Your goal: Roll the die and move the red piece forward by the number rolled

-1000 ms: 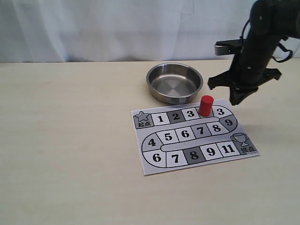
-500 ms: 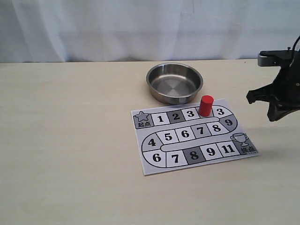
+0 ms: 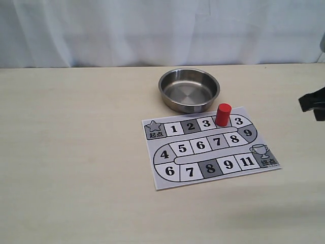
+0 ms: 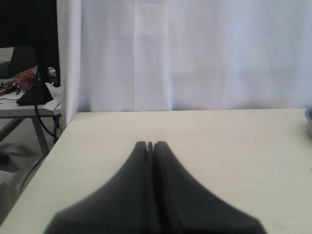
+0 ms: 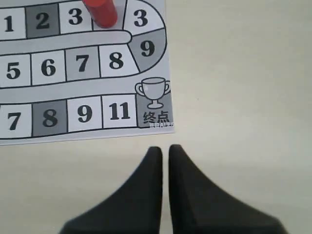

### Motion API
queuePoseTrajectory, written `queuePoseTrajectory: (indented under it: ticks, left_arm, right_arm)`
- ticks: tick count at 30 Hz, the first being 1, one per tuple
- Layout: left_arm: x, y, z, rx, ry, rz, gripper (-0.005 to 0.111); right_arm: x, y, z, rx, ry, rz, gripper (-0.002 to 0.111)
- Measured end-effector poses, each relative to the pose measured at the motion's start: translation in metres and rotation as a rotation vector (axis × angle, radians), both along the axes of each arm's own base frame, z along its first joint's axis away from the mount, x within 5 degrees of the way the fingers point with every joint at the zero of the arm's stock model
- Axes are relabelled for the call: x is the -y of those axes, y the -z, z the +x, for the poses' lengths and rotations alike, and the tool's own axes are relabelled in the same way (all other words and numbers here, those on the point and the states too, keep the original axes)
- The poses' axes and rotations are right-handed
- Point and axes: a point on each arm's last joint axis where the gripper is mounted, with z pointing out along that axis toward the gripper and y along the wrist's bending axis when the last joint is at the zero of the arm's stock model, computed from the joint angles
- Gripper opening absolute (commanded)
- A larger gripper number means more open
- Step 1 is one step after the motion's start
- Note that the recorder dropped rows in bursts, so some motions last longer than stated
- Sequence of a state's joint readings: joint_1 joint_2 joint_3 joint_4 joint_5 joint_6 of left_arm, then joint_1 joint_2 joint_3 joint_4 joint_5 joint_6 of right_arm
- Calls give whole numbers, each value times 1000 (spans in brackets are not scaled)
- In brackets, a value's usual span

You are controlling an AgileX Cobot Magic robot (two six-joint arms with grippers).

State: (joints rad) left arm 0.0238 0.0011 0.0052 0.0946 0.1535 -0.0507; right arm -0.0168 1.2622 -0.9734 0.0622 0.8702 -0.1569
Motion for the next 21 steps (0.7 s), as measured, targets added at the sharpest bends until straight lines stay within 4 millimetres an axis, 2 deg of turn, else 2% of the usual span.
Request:
queuePoseTrajectory:
  ticks: [6, 13, 14, 15, 16, 17, 18, 19, 20, 21]
  left_arm:
    - [0, 0, 0, 0, 0, 0, 0]
    - [0, 0, 0, 0, 0, 0, 0]
    - [0, 0, 0, 0, 0, 0, 0]
    - [0, 0, 0, 0, 0, 0, 0]
    - [0, 0, 0, 0, 0, 0, 0]
    - [0, 0, 0, 0, 0, 0, 0]
    - [0, 0, 0, 0, 0, 0, 0]
    - [0, 0, 0, 0, 0, 0, 0]
    - [0, 0, 0, 0, 0, 0, 0]
    - [0, 0, 0, 0, 0, 0, 0]
  right_arm:
    - [-1, -33, -61, 196, -5, -1, 4]
    - [-5, -75, -136, 509, -6, 25, 4]
    - [-5, -80, -149, 559, -7, 27, 4]
    - [-6, -88, -174, 655, -10, 35, 4]
    - [-7, -91, -183, 691, -12, 41, 4]
    - [-9, -95, -205, 774, -17, 57, 4]
    - [-9, -96, -214, 806, -19, 59, 4]
    - [-10, -98, -234, 878, -23, 61, 4]
    - [-10, -98, -241, 906, -26, 59, 4]
    - [-10, -97, -261, 978, -28, 58, 4]
